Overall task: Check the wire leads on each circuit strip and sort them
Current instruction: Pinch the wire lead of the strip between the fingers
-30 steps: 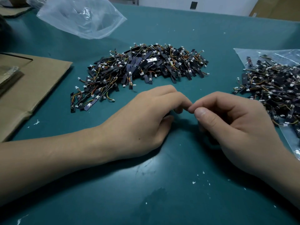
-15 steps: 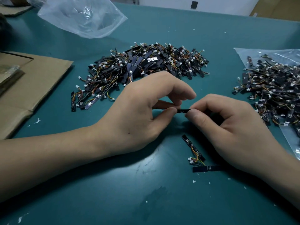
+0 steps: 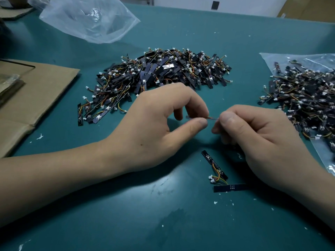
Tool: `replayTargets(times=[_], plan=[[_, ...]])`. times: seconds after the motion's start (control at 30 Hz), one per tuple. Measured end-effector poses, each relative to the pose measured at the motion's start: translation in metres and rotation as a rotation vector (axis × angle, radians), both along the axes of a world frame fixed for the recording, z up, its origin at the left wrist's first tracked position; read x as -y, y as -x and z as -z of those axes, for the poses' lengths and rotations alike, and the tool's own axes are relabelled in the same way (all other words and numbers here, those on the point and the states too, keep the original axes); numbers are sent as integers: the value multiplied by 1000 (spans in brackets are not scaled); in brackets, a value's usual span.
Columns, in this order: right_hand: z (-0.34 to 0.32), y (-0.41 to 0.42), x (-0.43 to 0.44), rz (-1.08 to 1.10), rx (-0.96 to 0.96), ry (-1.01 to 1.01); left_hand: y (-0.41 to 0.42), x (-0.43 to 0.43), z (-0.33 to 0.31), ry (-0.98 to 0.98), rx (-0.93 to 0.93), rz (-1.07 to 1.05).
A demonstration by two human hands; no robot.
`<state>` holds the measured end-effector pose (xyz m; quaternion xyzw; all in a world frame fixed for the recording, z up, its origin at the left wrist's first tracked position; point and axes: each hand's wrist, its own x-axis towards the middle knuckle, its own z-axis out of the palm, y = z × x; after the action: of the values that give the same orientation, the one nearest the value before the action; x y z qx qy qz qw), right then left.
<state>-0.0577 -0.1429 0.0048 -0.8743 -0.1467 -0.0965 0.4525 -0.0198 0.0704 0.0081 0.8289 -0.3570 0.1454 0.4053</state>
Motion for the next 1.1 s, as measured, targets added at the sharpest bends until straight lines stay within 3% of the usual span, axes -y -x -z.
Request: replayTargets(times=[0.17,1.1], plan=[[-1,2,3,-38,15,-33,-1,0,0,2,-209,22],[-1,3,2,-103,-18,-12,0,-1,-2,6,-228,77]])
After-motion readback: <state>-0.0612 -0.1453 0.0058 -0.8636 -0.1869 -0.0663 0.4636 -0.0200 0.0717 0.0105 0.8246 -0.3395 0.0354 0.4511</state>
